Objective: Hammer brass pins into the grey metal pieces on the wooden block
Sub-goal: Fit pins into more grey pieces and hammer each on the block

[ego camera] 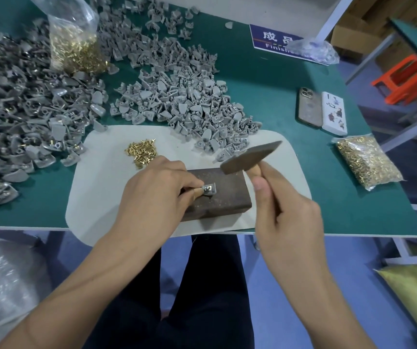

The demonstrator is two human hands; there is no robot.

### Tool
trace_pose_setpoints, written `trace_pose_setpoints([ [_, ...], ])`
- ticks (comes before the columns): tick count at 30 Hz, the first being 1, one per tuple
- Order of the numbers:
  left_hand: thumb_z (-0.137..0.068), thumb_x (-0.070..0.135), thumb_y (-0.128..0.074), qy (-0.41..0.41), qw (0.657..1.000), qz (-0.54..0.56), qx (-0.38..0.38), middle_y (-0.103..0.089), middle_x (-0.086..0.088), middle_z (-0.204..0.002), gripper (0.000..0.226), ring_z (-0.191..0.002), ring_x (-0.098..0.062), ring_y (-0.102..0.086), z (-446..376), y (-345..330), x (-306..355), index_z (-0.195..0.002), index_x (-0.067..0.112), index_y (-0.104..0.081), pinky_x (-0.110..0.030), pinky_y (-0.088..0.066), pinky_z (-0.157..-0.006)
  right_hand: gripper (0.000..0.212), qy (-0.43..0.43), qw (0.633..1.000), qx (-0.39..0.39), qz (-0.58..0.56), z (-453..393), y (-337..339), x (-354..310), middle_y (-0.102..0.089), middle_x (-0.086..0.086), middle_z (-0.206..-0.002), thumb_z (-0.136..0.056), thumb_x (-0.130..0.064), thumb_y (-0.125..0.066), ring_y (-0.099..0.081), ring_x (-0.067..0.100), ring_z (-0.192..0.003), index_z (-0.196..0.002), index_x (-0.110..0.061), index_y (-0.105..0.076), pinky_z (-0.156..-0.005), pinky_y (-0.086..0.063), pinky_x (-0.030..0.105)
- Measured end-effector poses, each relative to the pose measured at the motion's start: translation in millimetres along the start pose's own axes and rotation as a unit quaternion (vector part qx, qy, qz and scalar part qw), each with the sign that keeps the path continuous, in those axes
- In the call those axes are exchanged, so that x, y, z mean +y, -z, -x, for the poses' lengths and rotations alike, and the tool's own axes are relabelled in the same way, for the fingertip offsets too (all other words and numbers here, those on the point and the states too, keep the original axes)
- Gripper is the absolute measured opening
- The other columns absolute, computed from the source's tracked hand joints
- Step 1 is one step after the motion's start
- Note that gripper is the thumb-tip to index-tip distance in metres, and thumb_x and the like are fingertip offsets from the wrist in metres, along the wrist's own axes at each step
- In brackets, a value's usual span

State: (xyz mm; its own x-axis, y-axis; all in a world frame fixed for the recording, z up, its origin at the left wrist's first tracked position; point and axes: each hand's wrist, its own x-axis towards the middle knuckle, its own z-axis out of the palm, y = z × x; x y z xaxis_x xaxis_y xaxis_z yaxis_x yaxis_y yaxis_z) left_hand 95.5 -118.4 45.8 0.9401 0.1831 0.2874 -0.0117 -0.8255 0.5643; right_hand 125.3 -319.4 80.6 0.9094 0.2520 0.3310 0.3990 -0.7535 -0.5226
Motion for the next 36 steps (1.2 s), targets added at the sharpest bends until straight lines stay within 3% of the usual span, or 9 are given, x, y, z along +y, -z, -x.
trace_pose_setpoints([
  [2,-0.078,0.031,-0.084,-0.001,1.000,-0.006,0.002,-0.064,0.016,-0.075,0.012,-0.081,-0.016,-0.053,0,0,0,-0.086,0.037,-0.078,-0.032,-0.047,-0.057,0.043,-0.002,0.999,-0.032,-0.021,3,-4,-6,-0.061,-0.021,-0.079,-0.107,-0.047,-0.035,-0.054,-0.001,-0.063,-0.131,-0.028,-0.065,-0.063,-0.047,0.032],
  [4,-0.078,0.033,-0.083,0.000,1.000,-0.015,0.002,-0.064,0.017,-0.076,0.011,-0.082,-0.016,-0.054,0,0,0,-0.087,0.037,-0.078,-0.032,-0.047,-0.058,0.042,0.000,0.995,-0.095,0.022,5,-5,-10,-0.073,-0.010,-0.088,-0.107,-0.049,-0.034,-0.066,0.020,-0.073,-0.131,-0.032,-0.064,-0.064,-0.053,0.039],
  [7,-0.078,0.035,-0.083,0.000,1.000,-0.014,0.004,-0.065,0.017,-0.077,0.010,-0.083,-0.016,-0.055,0,1,1,-0.086,0.037,-0.078,-0.032,-0.047,-0.059,0.036,0.021,0.996,-0.035,0.075,1,4,-5,-0.060,-0.018,-0.070,-0.106,-0.053,-0.036,-0.052,0.016,-0.067,-0.127,-0.038,-0.061,-0.054,-0.043,0.032],
  [9,-0.077,0.034,-0.084,0.002,1.000,-0.018,0.006,-0.065,0.017,-0.076,0.011,-0.082,-0.016,-0.055,0,2,2,-0.085,0.037,-0.078,-0.031,-0.046,-0.057,0.040,0.000,1.000,0.006,-0.004,2,3,-4,-0.054,-0.021,-0.071,-0.107,-0.050,-0.035,-0.047,0.006,-0.063,-0.129,-0.033,-0.063,-0.057,-0.039,0.028],
  [13,-0.077,0.037,-0.083,0.000,1.000,-0.026,0.010,-0.065,0.017,-0.076,0.010,-0.082,-0.017,-0.055,1,2,2,-0.086,0.037,-0.078,-0.031,-0.046,-0.057,0.043,-0.002,0.994,-0.102,0.043,6,-3,-8,-0.071,-0.004,-0.082,-0.106,-0.051,-0.031,-0.061,0.023,-0.073,-0.131,-0.034,-0.063,-0.060,-0.049,0.037],
  [18,-0.076,0.035,-0.084,0.004,1.000,-0.025,0.009,-0.065,0.018,-0.076,0.010,-0.082,-0.017,-0.054,1,3,2,-0.085,0.036,-0.078,-0.030,-0.043,-0.057,0.040,0.001,0.999,0.032,-0.041,6,3,-4,-0.048,-0.019,-0.067,-0.108,-0.049,-0.035,-0.042,0.005,-0.059,-0.130,-0.032,-0.063,-0.055,-0.037,0.022],
  [23,-0.076,0.036,-0.083,0.004,0.999,-0.036,0.005,-0.063,0.019,-0.076,0.011,-0.083,-0.015,-0.052,1,3,1,-0.085,0.038,-0.078,-0.028,-0.038,-0.056,0.045,-0.013,0.994,-0.109,0.031,11,-7,-9,-0.075,-0.004,-0.088,-0.106,-0.050,-0.031,-0.067,0.030,-0.077,-0.133,-0.031,-0.062,-0.062,-0.053,0.041],
  [31,-0.078,0.038,-0.082,0.010,0.999,-0.039,0.004,-0.064,0.019,-0.077,0.010,-0.083,-0.015,-0.053,3,3,1,-0.087,0.038,-0.077,-0.028,-0.040,-0.056,0.045,0.008,0.993,-0.104,0.062,7,-5,-8,-0.073,-0.002,-0.082,-0.104,-0.057,-0.026,-0.065,0.035,-0.073,-0.130,-0.038,-0.057,-0.057,-0.054,0.044],
  [36,-0.082,0.040,-0.079,0.020,0.999,-0.036,-0.004,-0.064,0.018,-0.079,0.007,-0.087,-0.014,-0.052,3,5,7,-0.089,0.039,-0.077,-0.028,-0.035,-0.059,0.036,-0.041,0.996,-0.047,0.065,5,-15,12,-0.074,-0.012,-0.094,-0.105,-0.055,-0.035,-0.064,0.020,-0.085,-0.129,-0.042,-0.059,-0.062,-0.044,0.033],
])
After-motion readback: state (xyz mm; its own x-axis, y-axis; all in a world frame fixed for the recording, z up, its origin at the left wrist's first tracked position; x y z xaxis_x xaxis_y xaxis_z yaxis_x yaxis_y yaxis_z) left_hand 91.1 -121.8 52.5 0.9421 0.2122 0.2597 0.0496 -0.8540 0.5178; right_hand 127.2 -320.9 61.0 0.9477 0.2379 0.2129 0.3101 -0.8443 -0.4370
